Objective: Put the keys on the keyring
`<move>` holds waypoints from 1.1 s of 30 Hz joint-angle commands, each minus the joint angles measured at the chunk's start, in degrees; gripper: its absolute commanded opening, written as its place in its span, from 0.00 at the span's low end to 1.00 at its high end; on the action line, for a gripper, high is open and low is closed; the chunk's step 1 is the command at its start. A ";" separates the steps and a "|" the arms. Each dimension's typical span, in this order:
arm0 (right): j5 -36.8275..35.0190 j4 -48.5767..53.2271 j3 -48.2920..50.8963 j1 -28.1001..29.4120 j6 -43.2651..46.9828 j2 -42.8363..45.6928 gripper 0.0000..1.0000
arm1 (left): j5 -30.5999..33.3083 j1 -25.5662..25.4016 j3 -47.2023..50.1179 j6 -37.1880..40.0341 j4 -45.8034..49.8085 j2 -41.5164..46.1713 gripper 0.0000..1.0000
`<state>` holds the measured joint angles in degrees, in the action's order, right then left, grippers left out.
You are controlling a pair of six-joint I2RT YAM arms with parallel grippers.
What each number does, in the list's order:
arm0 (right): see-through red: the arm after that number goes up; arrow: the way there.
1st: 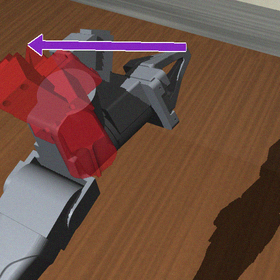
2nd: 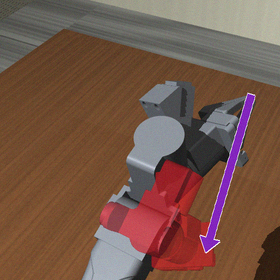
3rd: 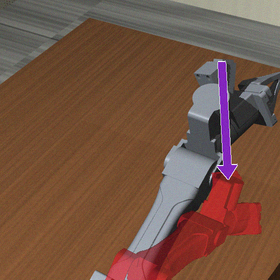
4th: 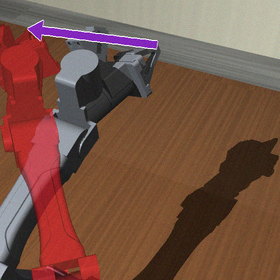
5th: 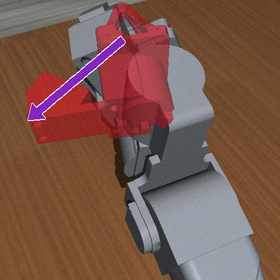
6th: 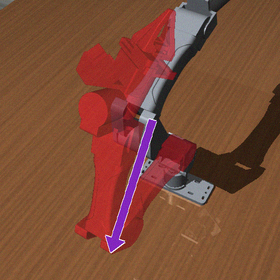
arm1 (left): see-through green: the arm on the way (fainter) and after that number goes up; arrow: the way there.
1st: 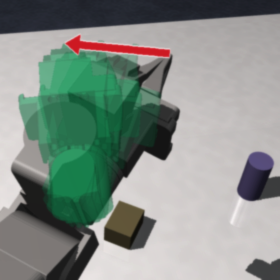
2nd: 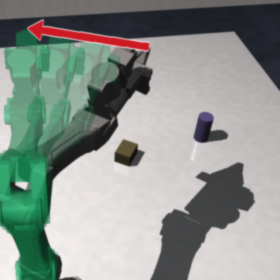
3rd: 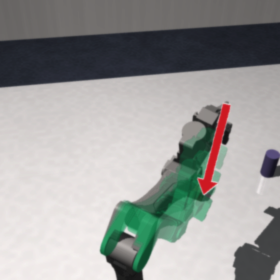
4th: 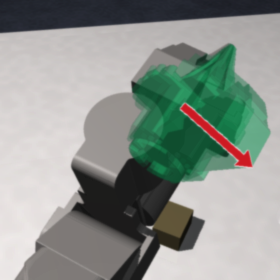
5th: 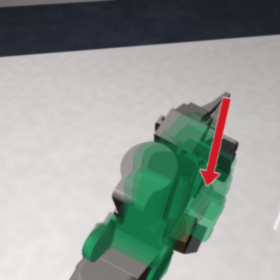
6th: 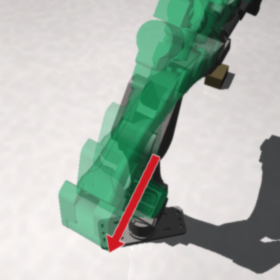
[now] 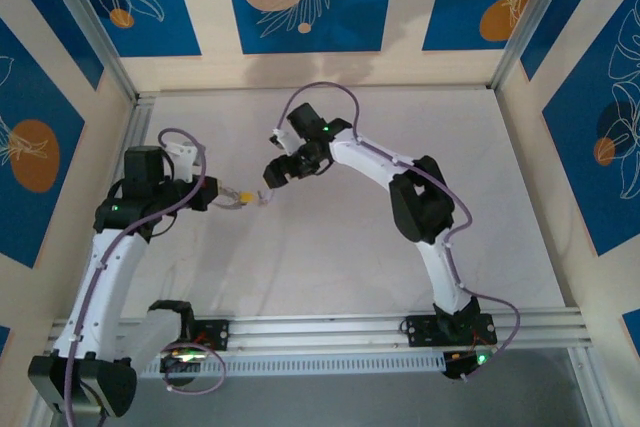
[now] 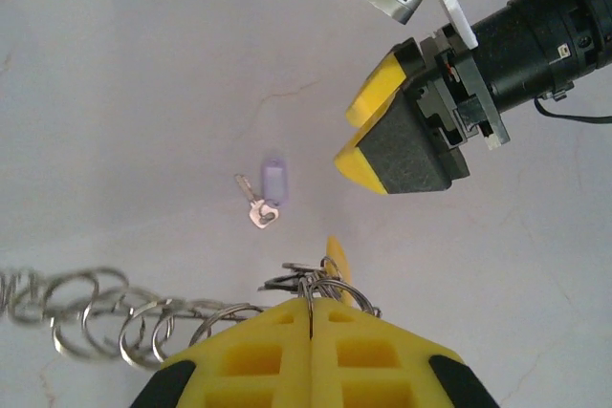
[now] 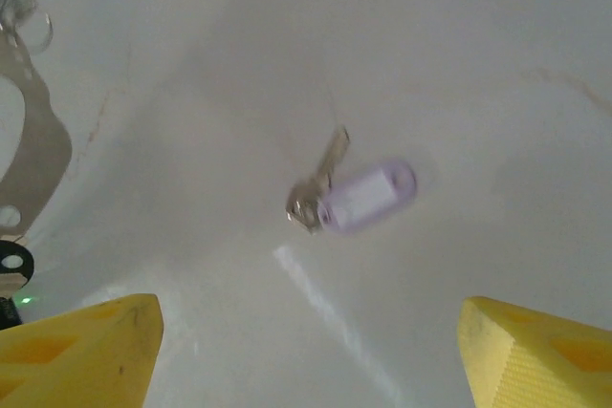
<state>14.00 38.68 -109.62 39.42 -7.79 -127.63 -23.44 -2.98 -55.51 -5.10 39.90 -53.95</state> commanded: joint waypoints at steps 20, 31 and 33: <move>-8.85 10.25 -17.12 7.73 13.72 -15.39 0.59 | 2.17 7.11 3.82 -2.81 -3.75 3.39 0.00; -16.26 11.95 -20.21 9.28 16.74 -19.09 0.57 | 2.00 8.22 3.46 -3.03 -4.22 3.43 0.00; -16.24 12.21 -20.13 9.61 17.25 -19.43 0.53 | 2.08 8.34 3.34 -2.88 -4.13 3.40 0.00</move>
<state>-1.34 48.53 -128.62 48.23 7.51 -145.01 -20.91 4.32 -51.88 -7.22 38.13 -51.48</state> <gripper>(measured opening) 0.543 0.046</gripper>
